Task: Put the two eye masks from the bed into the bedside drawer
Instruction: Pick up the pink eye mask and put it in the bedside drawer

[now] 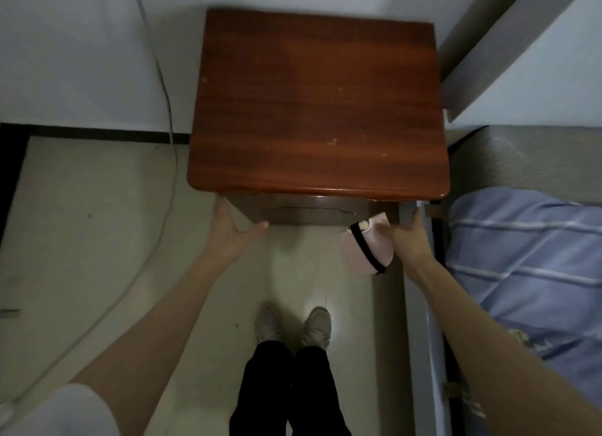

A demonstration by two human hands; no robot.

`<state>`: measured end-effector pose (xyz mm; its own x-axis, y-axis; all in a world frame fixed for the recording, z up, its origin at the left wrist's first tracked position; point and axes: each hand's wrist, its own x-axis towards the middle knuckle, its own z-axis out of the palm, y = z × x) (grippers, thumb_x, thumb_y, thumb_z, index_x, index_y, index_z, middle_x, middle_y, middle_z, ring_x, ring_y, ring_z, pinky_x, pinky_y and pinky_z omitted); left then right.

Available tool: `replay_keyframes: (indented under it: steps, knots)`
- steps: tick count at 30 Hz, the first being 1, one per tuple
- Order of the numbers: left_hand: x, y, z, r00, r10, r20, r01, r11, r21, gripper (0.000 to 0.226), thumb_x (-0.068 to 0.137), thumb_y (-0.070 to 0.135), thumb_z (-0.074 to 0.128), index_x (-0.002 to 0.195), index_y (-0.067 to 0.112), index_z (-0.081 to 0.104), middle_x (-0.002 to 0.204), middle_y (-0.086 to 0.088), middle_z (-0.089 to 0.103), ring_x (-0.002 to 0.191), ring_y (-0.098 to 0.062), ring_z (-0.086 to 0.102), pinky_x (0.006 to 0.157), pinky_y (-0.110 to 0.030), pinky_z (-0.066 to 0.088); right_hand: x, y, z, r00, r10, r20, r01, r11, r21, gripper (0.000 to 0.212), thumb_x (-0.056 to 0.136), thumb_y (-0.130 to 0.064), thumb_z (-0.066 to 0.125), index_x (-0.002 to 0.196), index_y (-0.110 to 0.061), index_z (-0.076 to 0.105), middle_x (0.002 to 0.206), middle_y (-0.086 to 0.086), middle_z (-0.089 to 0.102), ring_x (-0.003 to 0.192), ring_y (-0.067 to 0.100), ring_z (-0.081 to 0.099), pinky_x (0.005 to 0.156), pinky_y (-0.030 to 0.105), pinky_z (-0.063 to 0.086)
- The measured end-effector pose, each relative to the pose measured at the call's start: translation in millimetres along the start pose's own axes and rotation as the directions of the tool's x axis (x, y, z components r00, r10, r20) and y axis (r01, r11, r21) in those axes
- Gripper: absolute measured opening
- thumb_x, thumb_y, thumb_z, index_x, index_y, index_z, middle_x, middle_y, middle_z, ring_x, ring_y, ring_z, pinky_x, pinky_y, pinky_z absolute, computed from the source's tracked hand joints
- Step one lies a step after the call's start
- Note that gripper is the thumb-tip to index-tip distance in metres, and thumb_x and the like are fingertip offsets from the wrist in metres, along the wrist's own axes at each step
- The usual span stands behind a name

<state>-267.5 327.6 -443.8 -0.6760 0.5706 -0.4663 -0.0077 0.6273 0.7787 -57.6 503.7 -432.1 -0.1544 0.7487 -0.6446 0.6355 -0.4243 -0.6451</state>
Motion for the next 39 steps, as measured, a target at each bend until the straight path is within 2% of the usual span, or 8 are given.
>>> replay_keyframes:
  steps: [6,18,22,25,28,31,35,39]
  knots:
    - [35.5,-16.0,19.3,0.975,0.023,-0.219,-0.031,0.999,-0.032,0.097,0.064,0.014,0.081,0.137,0.002,0.018,0.143,-0.018,0.03,0.133,-0.024,0.029,0.115,-0.035,0.022,43.8,8.3,-0.9,0.998,-0.066,0.001,0.065,0.996,0.068,0.076,0.079,-0.009,0.065,0.139,-0.023,0.021,0.137,0.015,0.05,0.121,0.033,0.05,0.105,0.055,0.039]
    - [30.4,-38.2,11.9,0.978,0.061,-0.198,-0.086,0.989,-0.123,0.095,0.066,0.022,0.08,0.138,0.015,0.019,0.144,-0.005,0.034,0.13,-0.011,0.031,0.113,-0.033,0.026,37.0,22.9,-3.0,0.994,-0.108,-0.031,0.111,0.987,0.116,0.076,0.081,-0.005,0.06,0.141,-0.028,0.021,0.14,0.008,0.045,0.118,0.026,0.047,0.104,0.045,0.038]
    - [0.0,-52.4,15.9,0.986,-0.081,-0.144,0.053,0.981,-0.186,0.104,0.069,0.04,0.074,0.143,0.026,0.004,0.156,0.0,0.015,0.141,-0.011,0.015,0.118,-0.041,0.017,16.3,45.1,-8.6,0.998,-0.066,0.001,0.065,0.988,0.137,0.078,0.083,-0.005,0.059,0.143,-0.029,0.017,0.138,0.011,0.047,0.116,0.027,0.05,0.101,0.044,0.039]
    - [-16.2,-57.3,21.9,0.964,-0.196,-0.182,0.137,0.946,-0.294,0.105,0.063,0.056,0.067,0.143,0.023,0.006,0.155,-0.002,0.017,0.14,-0.011,0.018,0.117,-0.038,0.019,3.9,63.8,-12.5,0.999,0.024,0.047,-0.031,0.987,0.156,0.081,0.085,-0.008,0.059,0.144,-0.032,0.008,0.136,0.014,0.05,0.106,0.023,0.053,0.09,0.038,0.042]
    - [-19.2,-63.8,24.3,0.942,-0.249,-0.226,0.171,0.933,-0.316,0.089,0.075,0.047,0.065,0.141,0.016,0.014,0.152,-0.008,0.025,0.137,-0.013,0.024,0.114,-0.032,0.023,-4.8,75.6,-12.6,0.995,0.08,0.059,-0.088,0.984,0.158,0.079,0.085,-0.008,0.059,0.144,-0.03,0.01,0.134,0.016,0.052,0.11,0.03,0.055,0.084,0.036,0.045]
    - [-18.7,-74.6,22.4,0.944,-0.264,-0.2,0.192,0.928,-0.32,0.076,0.077,0.038,0.067,0.134,0.014,0.023,0.144,-0.008,0.034,0.129,-0.011,0.032,0.107,-0.027,0.027,-11.2,76.8,-10.6,0.989,0.133,0.061,-0.14,0.981,0.132,0.071,0.085,-0.009,0.059,0.143,-0.023,0.021,0.127,0.016,0.056,0.111,0.033,0.056,0.094,0.045,0.047]
    - [-19.6,-83.2,20.3,0.945,-0.277,-0.171,0.211,0.921,-0.327,0.074,0.075,0.032,0.071,0.131,0.012,0.026,0.133,-0.006,0.041,0.121,-0.01,0.037,0.105,-0.029,0.032,-26.1,61.9,-8.7,0.935,0.239,0.264,-0.251,0.968,0.013,0.03,0.085,-0.011,0.058,0.115,-0.005,0.057,0.116,0.018,0.062,0.107,0.036,0.058,0.094,0.05,0.049]
    - [-19.8,-83.5,20.5,0.948,-0.276,-0.156,0.211,0.917,-0.34,0.073,0.077,0.031,0.07,0.132,0.015,0.025,0.129,-0.002,0.041,0.121,-0.01,0.038,0.101,-0.027,0.033,-37.6,30.8,7.6,0.832,0.223,0.508,-0.328,0.936,0.128,0.035,0.077,-0.014,0.062,0.111,-0.004,0.059,0.111,0.013,0.064,0.104,0.028,0.059,0.078,0.032,0.049]
